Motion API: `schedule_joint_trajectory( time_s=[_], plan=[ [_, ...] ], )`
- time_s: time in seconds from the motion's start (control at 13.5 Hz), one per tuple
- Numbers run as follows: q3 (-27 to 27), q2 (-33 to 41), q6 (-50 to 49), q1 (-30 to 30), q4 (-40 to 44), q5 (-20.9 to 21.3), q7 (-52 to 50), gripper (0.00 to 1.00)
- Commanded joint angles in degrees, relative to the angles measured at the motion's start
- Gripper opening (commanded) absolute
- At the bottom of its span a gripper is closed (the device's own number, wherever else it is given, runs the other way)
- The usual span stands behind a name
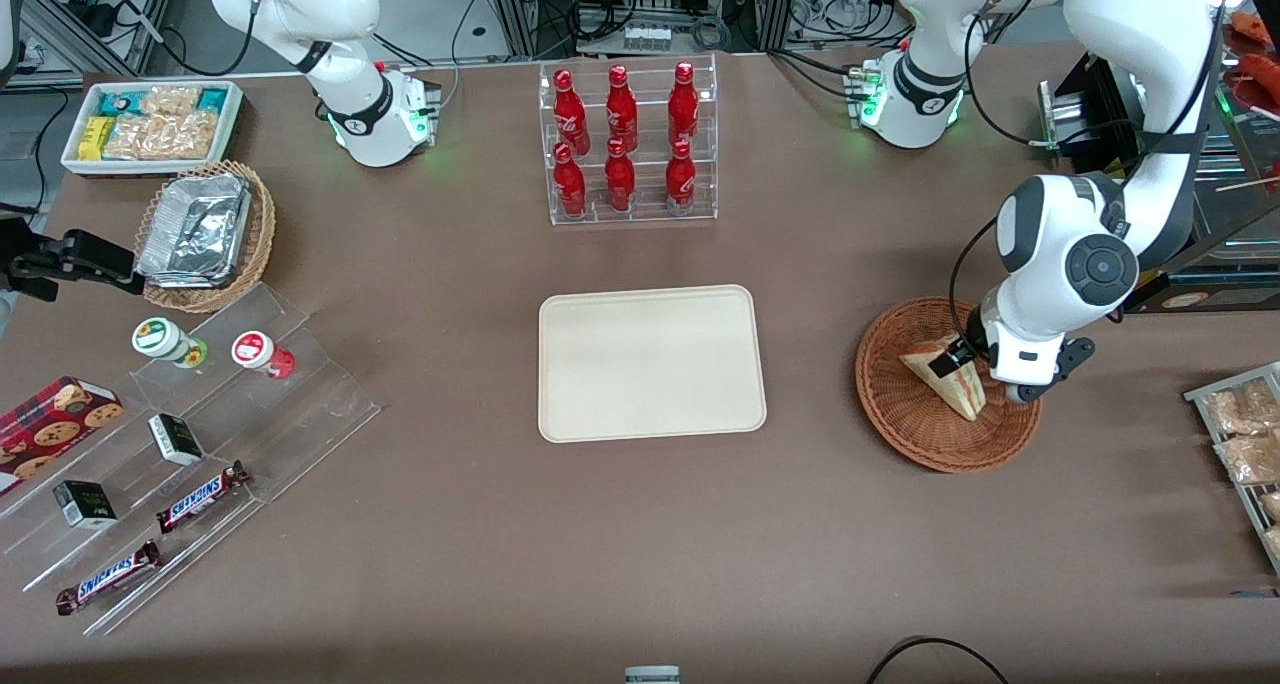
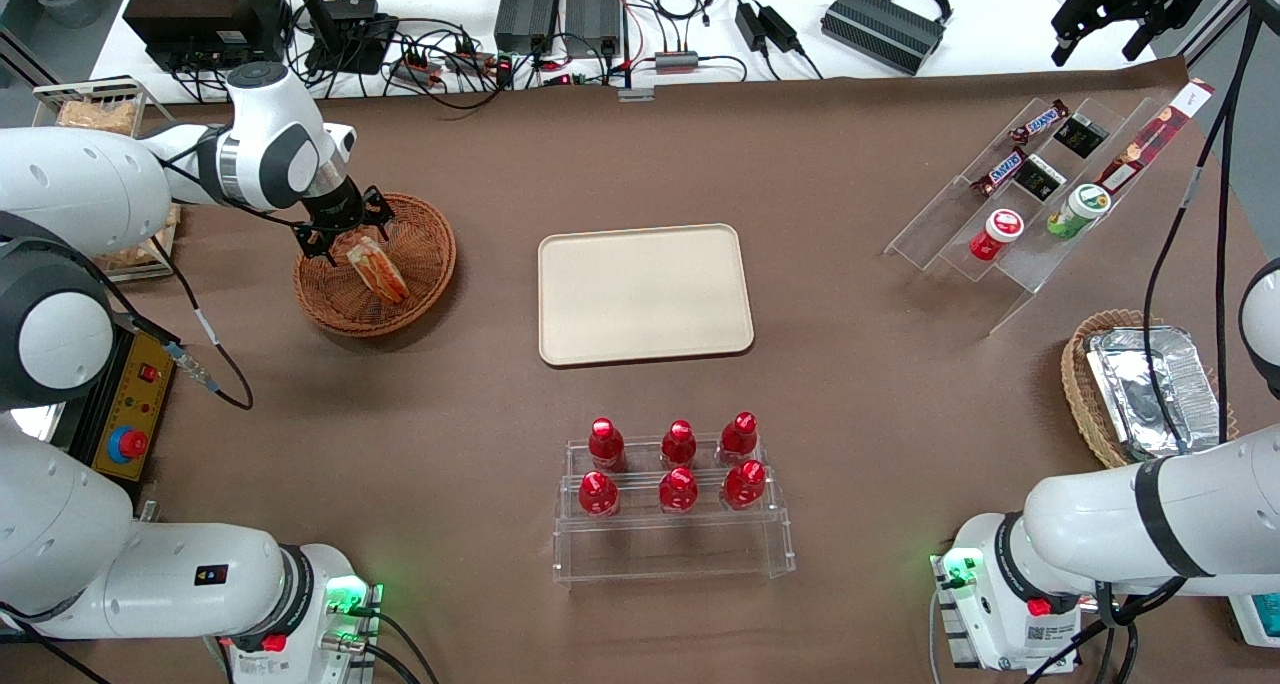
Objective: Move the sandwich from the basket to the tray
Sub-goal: 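Lower the open left gripper around the sandwich's upright edge, then close the left gripper on the sandwich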
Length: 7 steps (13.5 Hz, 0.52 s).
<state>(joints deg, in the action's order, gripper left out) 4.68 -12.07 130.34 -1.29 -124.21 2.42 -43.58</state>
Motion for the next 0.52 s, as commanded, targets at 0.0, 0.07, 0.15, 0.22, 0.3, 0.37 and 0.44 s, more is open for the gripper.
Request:
schedule_joint_trajectory(
  time_s=[0.0, 0.07, 0.15, 0.22, 0.3, 0.37, 0.44],
  plan=[
    [-0.1, 1.8, 1.8, -1.0, -2.2, -0.2, -2.6, 1.0],
    [-0.1, 1.7, 2.7, -1.0, -2.6, -0.2, -3.3, 1.0],
    [-0.1, 1.8, 3.4, -1.0, -3.0, -0.2, -3.4, 1.0],
    [-0.1, 1.7, 3.8, -1.0, -3.4, -0.2, -3.4, 1.0],
    [-0.1, 1.7, 4.2, -1.0, -3.6, -0.2, -3.4, 1.0],
    [-0.1, 1.6, 4.6, -1.0, -3.8, -0.1, -3.4, 1.0],
    [-0.1, 1.5, 5.3, -1.0, -4.2, -0.1, -3.4, 1.0]
  ],
)
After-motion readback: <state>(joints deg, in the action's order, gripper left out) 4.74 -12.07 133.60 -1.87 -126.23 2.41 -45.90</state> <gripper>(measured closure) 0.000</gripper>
